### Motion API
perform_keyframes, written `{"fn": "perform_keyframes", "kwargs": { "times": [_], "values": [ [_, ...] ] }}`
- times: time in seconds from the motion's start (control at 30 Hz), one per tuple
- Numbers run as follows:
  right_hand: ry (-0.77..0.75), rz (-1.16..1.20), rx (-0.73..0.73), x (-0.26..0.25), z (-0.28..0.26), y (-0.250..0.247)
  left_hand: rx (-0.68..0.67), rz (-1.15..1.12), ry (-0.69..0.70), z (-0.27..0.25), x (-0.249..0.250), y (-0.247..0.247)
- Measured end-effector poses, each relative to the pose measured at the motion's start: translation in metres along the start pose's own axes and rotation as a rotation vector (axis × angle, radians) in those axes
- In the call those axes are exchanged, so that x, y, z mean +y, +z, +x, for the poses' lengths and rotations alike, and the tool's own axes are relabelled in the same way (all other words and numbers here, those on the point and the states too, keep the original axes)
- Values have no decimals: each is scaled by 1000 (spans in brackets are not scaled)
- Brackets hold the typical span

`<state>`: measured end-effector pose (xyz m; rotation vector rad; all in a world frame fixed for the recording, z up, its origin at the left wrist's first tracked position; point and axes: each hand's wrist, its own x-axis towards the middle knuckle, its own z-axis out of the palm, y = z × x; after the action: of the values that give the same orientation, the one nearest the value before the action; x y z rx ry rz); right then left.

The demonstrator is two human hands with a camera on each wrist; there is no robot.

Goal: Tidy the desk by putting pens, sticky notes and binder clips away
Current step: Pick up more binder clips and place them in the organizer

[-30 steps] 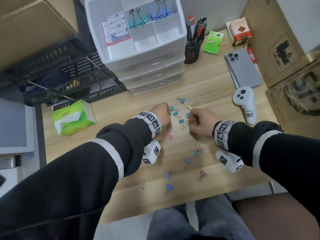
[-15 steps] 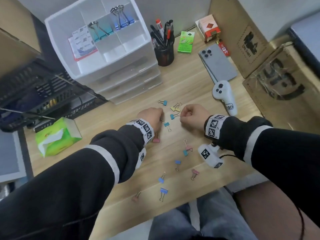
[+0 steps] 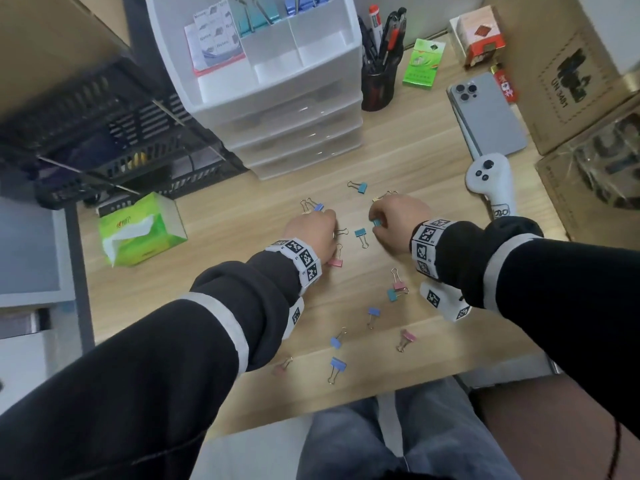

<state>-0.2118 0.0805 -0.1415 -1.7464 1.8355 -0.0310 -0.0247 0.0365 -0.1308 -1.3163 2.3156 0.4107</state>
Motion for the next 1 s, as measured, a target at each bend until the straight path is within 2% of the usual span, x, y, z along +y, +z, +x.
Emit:
{"fn": "perform_keyframes", "kwargs": {
  "times": [0.13,0.27,0.43,0.67,0.73,0.83,1.0],
  "values": [
    [-6,71,-5,1,-9,-2,39,-36,-1,-4,0,0],
    [87,277,-75,1,-13,-1,87,-79,-51,-11,4,-7],
    [199,501,-101,1,-5,4,39,-116,-103,-13,4,-14],
    [210,579,-72,-7,-7,12,15,-319,-127,-18,-4,-6],
    [182,514,-44,-9,-5,14,2,-418,-138,-18,-7,-3],
    [145,300,-21,-11,-3,16,-8,-554,-165,-22,-11,-2],
    [82,50,-62,-19,0,19,-77,-752,-231,-29,-14,-2]
  ]
}}
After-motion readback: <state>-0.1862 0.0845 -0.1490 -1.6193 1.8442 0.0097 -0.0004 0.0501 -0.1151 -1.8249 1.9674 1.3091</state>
